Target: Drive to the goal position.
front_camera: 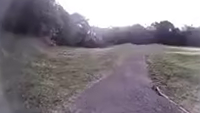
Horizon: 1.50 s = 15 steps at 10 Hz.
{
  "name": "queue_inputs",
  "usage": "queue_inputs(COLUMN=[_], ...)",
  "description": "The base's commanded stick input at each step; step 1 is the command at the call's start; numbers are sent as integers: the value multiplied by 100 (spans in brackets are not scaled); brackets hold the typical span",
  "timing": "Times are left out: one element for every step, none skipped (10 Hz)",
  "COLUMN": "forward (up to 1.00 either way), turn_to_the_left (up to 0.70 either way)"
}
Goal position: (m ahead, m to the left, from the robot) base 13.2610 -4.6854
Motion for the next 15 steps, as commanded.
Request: queue_inputs(forward=[50,50,50,50,50,50,50,50,50,50,50,50,50,50,50], turn_to_the_left=[0,-3,-36,-50,-50,-50,-50,-50,-50,-50,-50,-27,0,0,-24])
